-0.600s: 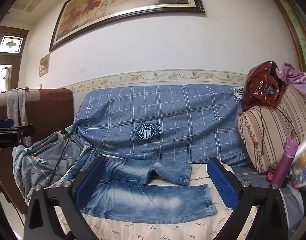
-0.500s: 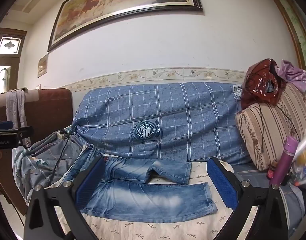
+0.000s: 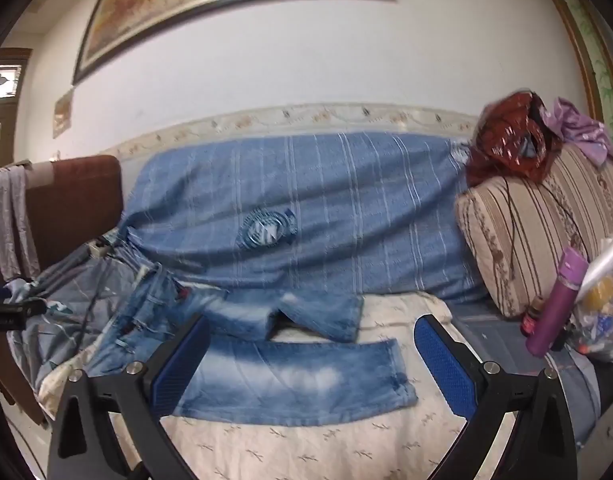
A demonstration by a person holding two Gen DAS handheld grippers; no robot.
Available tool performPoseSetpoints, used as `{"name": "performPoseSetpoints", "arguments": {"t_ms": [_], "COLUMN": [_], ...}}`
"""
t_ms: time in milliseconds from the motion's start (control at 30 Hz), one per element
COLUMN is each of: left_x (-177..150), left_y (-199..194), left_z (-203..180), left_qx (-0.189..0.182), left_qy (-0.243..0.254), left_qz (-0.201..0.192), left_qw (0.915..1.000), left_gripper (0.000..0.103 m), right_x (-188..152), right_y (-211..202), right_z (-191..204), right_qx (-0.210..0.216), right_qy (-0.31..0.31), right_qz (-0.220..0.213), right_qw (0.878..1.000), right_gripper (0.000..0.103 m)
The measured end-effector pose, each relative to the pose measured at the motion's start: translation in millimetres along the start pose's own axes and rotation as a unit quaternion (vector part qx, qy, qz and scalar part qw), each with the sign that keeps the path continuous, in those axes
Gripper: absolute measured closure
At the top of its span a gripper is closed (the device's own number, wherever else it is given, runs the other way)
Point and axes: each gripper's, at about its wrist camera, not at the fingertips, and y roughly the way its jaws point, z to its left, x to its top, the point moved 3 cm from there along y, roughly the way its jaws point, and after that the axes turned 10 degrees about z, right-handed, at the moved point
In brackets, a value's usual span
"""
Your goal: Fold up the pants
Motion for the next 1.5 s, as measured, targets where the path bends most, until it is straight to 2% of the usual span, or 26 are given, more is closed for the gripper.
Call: {"name": "performPoseSetpoints", "arguments": {"t_ms": [167, 300, 533, 600, 667, 767, 900, 933, 1000, 1133, 1167, 1200, 1267, 1400, 1500], "left_x": [-16, -11, -9, -12, -19, -31, -38, -38, -39, -42, -43, -44, -47, -51, -52], "left_y": [44, 64, 100, 111, 129, 147, 157, 158, 159, 162, 163, 164, 167, 178, 183], "left_z": [37, 60, 64, 60, 55, 52, 58, 58, 60, 69, 71, 73, 75, 72, 67], "left_qx": [0.038, 0.05, 0.059, 0.058, 0.063, 0.054, 0.036, 0.038, 0.038, 0.017, 0.016, 0.013, 0.004, -0.021, -0.057], "left_qy": [-0.037, -0.055, -0.061, -0.053, -0.04, -0.042, -0.069, -0.071, -0.073, -0.106, -0.113, -0.117, -0.126, -0.139, -0.158], "left_qz": [0.049, 0.078, 0.102, 0.113, 0.128, 0.147, 0.152, 0.149, 0.15, 0.162, 0.165, 0.167, 0.172, 0.193, 0.197], "left_qw": [0.9974, 0.9942, 0.9911, 0.9904, 0.989, 0.9868, 0.9852, 0.9855, 0.9853, 0.981, 0.9796, 0.9789, 0.977, 0.971, 0.9659], "left_gripper": [0.0, 0.0, 0.0, 0.0, 0.0, 0.0, 0.0, 0.0, 0.0, 0.0, 0.001, 0.005, 0.015, 0.031, 0.032], "right_x": [-9, -22, -52, -66, -84, -106, -114, -114, -114, -116, -114, -114, -113, -114, -111], "right_y": [38, 67, 121, 139, 158, 178, 191, 194, 204, 225, 230, 231, 231, 230, 227], "right_z": [-35, -50, -83, -98, -119, -142, -160, -165, -168, -161, -159, -158, -158, -162, -157], "right_qx": [-0.022, -0.043, -0.038, -0.028, 0.0, 0.021, 0.043, 0.011, 0.022, 0.052, 0.049, 0.045, 0.045, 0.04, 0.029], "right_qy": [0.033, 0.045, 0.085, 0.115, 0.159, 0.21, 0.263, 0.284, 0.305, 0.33, 0.332, 0.333, 0.341, 0.349, 0.332], "right_qz": [0.051, 0.091, 0.15, 0.173, 0.199, 0.229, 0.227, 0.207, 0.208, 0.226, 0.227, 0.225, 0.217, 0.218, 0.213], "right_qw": [0.998, 0.994, 0.984, 0.978, 0.967, 0.95, 0.937, 0.936, 0.929, 0.915, 0.914, 0.915, 0.914, 0.91, 0.918], "right_gripper": [0.0, 0.0, 0.001, 0.005, 0.021, 0.034, 0.035, 0.035, 0.036, 0.049, 0.05, 0.051, 0.064, 0.077, 0.08]}}
